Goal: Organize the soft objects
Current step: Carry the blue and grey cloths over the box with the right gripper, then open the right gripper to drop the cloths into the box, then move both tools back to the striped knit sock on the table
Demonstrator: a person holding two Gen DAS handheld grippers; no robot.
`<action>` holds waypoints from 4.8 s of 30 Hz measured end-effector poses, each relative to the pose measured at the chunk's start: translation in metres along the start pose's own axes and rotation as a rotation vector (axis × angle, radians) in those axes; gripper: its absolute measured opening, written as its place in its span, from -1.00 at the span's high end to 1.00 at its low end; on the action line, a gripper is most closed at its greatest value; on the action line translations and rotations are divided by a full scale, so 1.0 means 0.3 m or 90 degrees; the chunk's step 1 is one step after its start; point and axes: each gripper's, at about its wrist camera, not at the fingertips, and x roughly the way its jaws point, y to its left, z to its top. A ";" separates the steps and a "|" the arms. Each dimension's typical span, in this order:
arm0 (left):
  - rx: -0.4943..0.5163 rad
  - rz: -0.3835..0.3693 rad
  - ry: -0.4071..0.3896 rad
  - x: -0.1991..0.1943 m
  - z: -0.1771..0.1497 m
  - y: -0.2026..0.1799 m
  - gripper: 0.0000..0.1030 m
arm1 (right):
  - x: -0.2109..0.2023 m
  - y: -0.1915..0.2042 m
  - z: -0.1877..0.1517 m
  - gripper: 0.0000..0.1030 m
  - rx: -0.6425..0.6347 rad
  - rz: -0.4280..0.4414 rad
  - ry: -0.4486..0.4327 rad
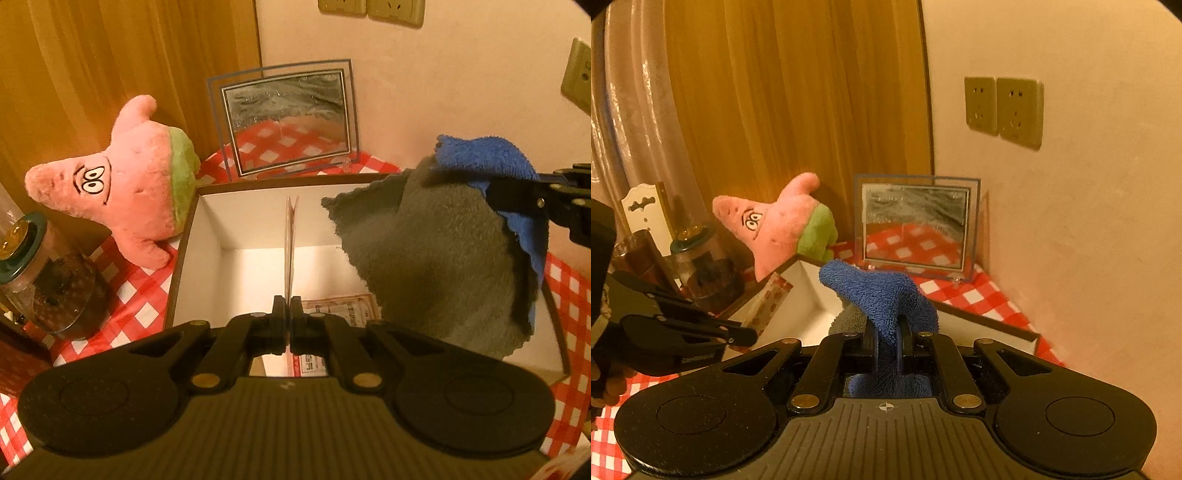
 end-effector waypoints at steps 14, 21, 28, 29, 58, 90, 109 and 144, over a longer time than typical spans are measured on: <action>-0.007 0.009 0.008 0.072 0.018 0.021 0.32 | 0.071 -0.022 -0.005 0.83 0.022 0.019 0.026; -0.020 0.015 0.017 0.066 0.007 0.044 0.33 | 0.080 -0.017 0.003 0.83 0.023 0.022 0.027; -0.031 0.008 0.011 0.033 0.003 0.057 0.28 | 0.068 0.016 0.021 0.67 0.016 0.039 -0.010; -0.034 0.007 0.011 0.028 0.001 0.059 0.25 | 0.066 0.025 0.022 0.54 0.011 0.032 -0.010; -0.041 -0.017 -0.028 -0.213 -0.116 0.010 0.21 | -0.130 0.036 -0.160 -0.41 0.049 0.015 0.050; -0.128 0.013 0.018 -0.541 -0.662 0.069 0.18 | -0.419 0.231 -0.458 -0.41 0.093 0.059 0.102; -0.173 0.001 0.091 -0.514 -0.885 0.069 0.18 | -0.307 0.432 -0.651 -0.41 0.092 0.123 0.216; -0.198 -0.010 0.128 -0.435 -0.999 0.163 0.18 | -0.018 0.711 -0.816 -0.70 0.040 0.035 0.282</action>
